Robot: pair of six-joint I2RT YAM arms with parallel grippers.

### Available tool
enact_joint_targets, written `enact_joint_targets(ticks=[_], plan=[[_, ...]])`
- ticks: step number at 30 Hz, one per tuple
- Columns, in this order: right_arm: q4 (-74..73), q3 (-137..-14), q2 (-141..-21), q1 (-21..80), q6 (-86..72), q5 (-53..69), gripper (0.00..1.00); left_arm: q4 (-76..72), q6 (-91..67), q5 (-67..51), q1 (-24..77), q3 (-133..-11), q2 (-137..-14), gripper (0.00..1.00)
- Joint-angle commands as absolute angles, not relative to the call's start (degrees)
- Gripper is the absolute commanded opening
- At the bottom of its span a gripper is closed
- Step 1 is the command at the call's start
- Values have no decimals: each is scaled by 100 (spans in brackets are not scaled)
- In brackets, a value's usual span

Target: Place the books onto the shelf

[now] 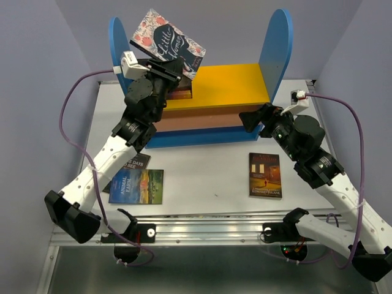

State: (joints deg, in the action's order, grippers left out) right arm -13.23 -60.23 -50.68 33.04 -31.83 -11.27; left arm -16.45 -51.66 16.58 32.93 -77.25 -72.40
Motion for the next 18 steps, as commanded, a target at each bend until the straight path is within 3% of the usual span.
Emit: enact_joint_targets(ticks=[1,12,18], plan=[[-1213,-6108,-5010,3296,-3067,-1248,100,-1451,-5693,4082,3822,-8472,-7461,0],[-1222,-6100,-4975,3296,-2971,-1055,100,-27,-7549,5791,4113,-9281,-8261,0],[-1213,-6073,-4843,3296,-2945,-1187,100,703,-8174,5443,3780,-9448,-8630,0]])
